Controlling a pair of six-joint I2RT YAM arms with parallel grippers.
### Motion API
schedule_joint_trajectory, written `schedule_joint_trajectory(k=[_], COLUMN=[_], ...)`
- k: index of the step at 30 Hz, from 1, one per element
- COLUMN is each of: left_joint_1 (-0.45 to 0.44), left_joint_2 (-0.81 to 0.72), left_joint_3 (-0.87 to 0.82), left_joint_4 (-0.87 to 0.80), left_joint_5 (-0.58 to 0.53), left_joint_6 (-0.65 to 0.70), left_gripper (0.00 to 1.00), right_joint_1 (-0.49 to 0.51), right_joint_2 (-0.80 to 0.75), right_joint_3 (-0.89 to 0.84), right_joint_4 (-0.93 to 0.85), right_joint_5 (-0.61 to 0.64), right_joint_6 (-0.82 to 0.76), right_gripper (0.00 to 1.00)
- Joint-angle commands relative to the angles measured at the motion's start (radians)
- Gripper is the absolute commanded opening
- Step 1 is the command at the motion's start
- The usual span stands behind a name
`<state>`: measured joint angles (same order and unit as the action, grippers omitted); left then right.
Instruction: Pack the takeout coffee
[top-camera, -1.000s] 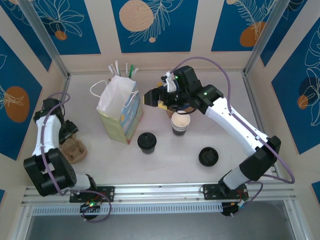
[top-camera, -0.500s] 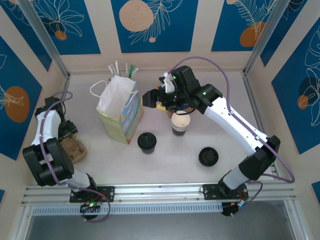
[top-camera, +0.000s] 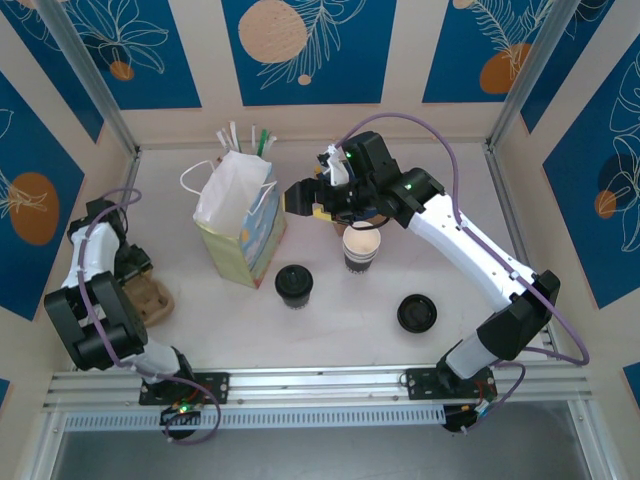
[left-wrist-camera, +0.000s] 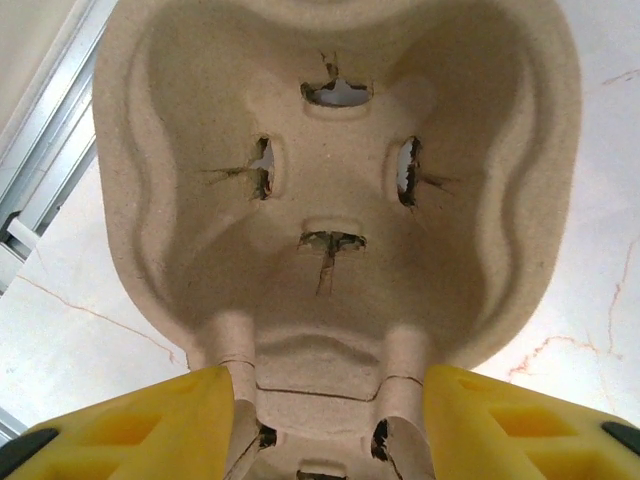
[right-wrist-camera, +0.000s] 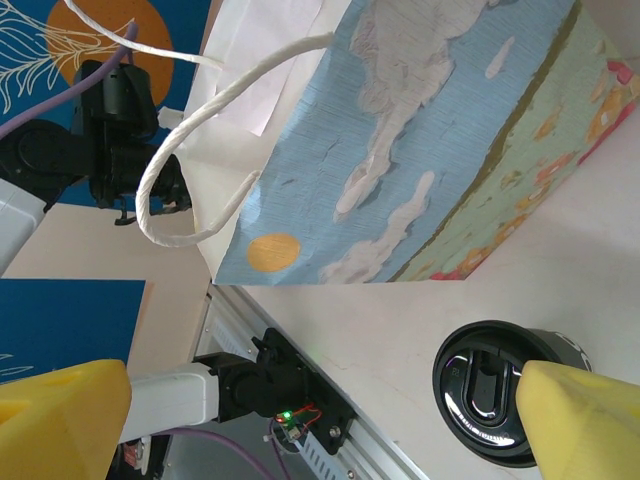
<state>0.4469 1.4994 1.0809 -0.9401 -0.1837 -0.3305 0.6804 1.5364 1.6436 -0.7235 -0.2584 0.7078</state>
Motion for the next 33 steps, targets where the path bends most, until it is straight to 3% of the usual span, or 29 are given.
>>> schedule_joint_trajectory(k=[1,20,33], left_joint_1=[0.017,0.029,0.029], left_joint_2=[0.019,0.043,0.021], left_joint_3=[-0.017,-0.043,-0.045], left_joint_4=[0.003,0.018,0.008], left_joint_5=[0.019,0.046,0.043], left_joint_6=[0.005,-0.004,-0.009], left_gripper=[0.52,0.52,0.37], right_joint_1=[0.004,-0.007,-0.007], right_joint_2=[-0.004,0.008,0.021], right_joint_3=[0.011,0.009,0.017], right_joint_4=[-0.008,0.006,0.012], right_joint_5=[0.003,-0.016,-0.022], right_joint_6=[-0.01,-0.007,-0.005], right_gripper=[0.99,0.99,0.99])
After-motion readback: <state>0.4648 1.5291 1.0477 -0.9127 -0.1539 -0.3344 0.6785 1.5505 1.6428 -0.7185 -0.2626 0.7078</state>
